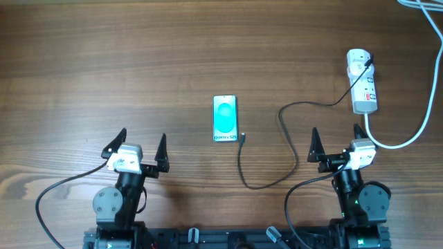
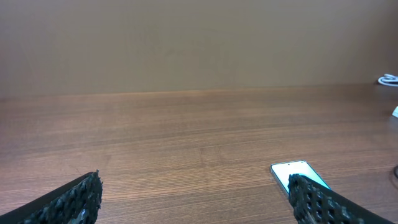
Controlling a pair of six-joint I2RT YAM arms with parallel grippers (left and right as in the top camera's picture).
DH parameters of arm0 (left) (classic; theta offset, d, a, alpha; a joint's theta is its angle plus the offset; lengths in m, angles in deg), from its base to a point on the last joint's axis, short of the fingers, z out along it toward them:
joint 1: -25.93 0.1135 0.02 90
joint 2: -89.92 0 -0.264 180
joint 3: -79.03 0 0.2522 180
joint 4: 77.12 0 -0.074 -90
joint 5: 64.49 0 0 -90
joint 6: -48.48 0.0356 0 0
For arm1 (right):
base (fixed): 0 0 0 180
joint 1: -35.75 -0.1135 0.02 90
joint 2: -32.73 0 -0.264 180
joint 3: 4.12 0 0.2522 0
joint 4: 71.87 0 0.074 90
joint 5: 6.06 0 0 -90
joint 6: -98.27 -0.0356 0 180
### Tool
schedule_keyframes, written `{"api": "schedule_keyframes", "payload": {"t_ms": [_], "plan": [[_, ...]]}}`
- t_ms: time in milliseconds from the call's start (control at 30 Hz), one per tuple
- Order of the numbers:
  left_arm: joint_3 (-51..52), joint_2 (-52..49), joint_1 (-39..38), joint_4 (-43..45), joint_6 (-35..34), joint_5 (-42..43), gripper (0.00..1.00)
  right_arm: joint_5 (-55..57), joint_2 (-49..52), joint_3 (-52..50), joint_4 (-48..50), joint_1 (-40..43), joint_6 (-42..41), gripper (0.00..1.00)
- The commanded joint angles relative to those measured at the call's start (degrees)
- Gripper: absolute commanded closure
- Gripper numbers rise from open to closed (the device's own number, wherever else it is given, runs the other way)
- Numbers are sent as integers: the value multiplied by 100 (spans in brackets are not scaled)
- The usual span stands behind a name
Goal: Plug charger to phone and switch on socket
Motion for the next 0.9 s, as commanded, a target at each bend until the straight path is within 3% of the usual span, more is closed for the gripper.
{"api": "schedule_keyframes", "payload": {"t_ms": [0,633,667,767,800,867], "plan": [[31,39,48,-26,72,-74,0,76,15,-7,11,-22,70,0],[28,39,48,-9,50,22,0,76,17,-7,11,-22,70,0],[28,39,42,24,-348,501,0,76,17,-7,11,-22,70,0],[28,39,44,90,-2927,3112,0,76,17,-7,11,-22,70,0],[28,39,44,103,-3486,3950,0,76,15,-7,11,-22,68,0],[28,39,44,269,-3674,4336,0,76,17,-7,11,-22,70,0]]}}
